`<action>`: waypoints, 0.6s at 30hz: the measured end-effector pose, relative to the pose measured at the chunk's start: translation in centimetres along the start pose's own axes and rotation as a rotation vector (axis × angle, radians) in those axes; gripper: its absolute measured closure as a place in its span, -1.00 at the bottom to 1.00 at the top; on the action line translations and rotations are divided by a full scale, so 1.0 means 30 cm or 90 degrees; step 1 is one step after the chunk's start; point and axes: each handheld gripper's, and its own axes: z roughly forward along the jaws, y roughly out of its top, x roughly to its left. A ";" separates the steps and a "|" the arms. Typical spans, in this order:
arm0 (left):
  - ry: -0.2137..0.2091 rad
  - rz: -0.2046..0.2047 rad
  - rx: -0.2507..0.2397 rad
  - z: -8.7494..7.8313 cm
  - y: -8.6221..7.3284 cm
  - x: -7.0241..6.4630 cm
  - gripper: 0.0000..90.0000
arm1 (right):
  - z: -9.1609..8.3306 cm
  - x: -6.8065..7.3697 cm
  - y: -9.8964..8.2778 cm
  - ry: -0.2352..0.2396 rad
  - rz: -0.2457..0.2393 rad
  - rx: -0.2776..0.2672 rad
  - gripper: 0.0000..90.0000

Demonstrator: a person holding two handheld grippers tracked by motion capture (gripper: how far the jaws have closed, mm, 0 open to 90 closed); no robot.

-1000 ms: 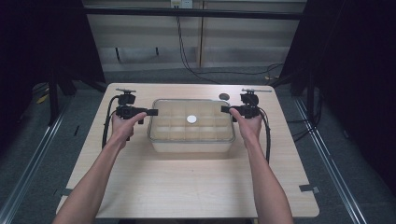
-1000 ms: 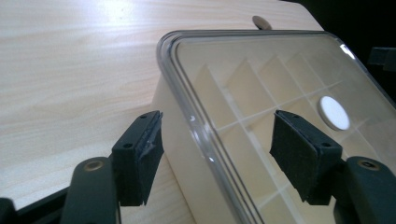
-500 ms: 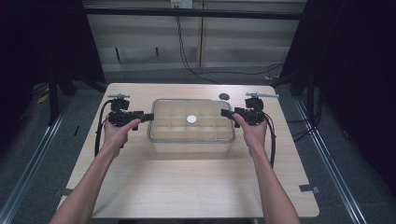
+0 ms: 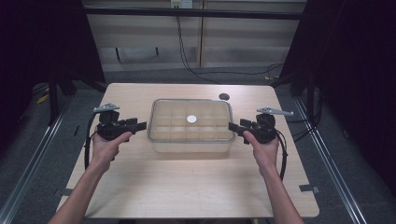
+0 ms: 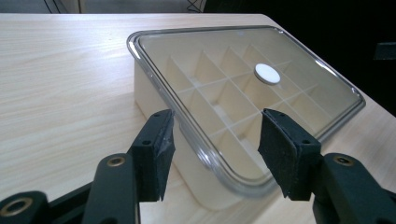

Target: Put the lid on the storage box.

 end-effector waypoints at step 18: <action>0.016 0.036 0.042 -0.110 -0.158 -0.066 -0.18 | -0.154 0.054 -0.157 0.037 0.007 0.010 -0.31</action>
